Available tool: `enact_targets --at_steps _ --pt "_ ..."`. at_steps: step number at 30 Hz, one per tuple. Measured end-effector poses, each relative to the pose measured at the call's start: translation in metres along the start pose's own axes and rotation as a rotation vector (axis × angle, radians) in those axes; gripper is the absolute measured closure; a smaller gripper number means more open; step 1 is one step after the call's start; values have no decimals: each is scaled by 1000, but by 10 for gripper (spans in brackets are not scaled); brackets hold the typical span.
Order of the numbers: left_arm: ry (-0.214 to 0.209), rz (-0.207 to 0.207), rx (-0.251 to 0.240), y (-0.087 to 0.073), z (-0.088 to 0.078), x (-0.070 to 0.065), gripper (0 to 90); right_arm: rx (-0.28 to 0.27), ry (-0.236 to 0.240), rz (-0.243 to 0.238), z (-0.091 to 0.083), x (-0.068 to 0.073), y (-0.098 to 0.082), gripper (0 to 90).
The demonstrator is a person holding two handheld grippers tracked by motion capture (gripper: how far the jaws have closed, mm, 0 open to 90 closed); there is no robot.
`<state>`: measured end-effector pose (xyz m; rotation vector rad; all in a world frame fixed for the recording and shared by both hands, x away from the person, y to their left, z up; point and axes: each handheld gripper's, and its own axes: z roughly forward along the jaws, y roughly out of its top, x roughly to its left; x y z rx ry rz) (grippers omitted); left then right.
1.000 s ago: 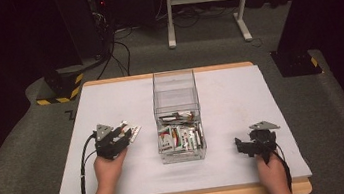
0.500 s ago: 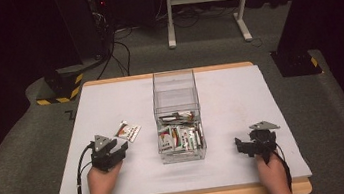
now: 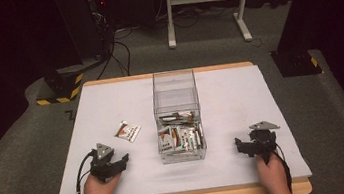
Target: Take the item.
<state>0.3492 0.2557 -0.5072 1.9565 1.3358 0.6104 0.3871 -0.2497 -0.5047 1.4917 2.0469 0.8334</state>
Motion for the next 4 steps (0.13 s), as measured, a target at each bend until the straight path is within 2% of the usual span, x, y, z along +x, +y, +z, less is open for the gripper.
enact_targets --at_steps 4 --pt "0 3 0 0 0 0 373 1 -2 0 0 0 0 113"
